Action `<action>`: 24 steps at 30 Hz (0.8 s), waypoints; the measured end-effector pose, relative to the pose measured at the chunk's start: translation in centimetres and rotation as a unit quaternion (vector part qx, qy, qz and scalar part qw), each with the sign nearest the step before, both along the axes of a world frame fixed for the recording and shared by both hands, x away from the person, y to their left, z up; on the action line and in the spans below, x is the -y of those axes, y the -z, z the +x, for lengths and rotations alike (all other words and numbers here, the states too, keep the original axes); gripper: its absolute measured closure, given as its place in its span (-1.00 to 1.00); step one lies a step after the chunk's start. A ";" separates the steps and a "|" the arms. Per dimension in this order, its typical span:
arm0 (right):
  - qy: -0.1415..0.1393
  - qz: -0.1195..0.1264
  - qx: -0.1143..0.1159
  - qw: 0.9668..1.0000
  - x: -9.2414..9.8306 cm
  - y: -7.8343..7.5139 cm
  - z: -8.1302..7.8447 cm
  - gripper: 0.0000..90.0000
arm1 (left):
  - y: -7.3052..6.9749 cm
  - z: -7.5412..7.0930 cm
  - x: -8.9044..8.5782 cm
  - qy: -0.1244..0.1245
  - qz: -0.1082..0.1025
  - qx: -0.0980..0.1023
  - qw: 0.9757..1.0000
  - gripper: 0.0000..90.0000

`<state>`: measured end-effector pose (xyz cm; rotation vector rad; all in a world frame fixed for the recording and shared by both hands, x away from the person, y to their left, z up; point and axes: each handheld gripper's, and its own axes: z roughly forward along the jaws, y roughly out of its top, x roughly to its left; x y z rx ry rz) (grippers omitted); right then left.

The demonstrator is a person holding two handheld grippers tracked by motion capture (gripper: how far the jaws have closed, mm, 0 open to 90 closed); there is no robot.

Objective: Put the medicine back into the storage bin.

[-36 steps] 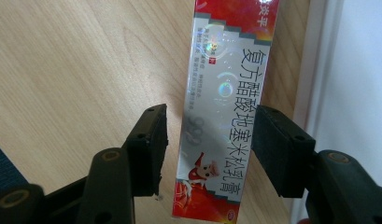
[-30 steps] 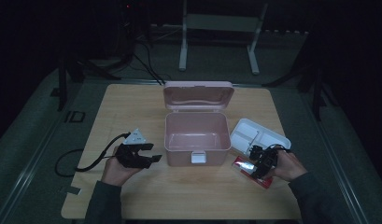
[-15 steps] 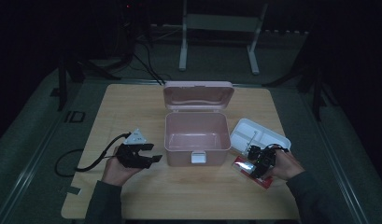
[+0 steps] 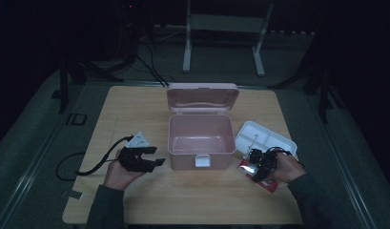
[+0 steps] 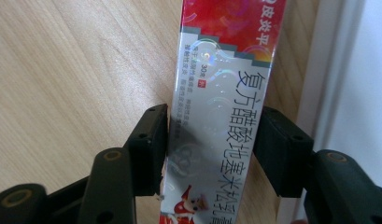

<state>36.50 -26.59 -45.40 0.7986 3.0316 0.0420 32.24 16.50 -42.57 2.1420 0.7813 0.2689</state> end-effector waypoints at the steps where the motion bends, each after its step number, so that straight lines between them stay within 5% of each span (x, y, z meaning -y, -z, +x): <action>1: -0.001 0.000 0.000 1.000 0.0 0.0 0.0 0.06 | 0.0 0.0 0.0 0.000 0.000 0.000 1.000 -0.09; 24: -0.023 -0.002 0.005 1.000 -0.1 0.0 -0.1 0.13 | 0.0 0.0 0.1 0.000 -0.001 0.001 1.000 -0.09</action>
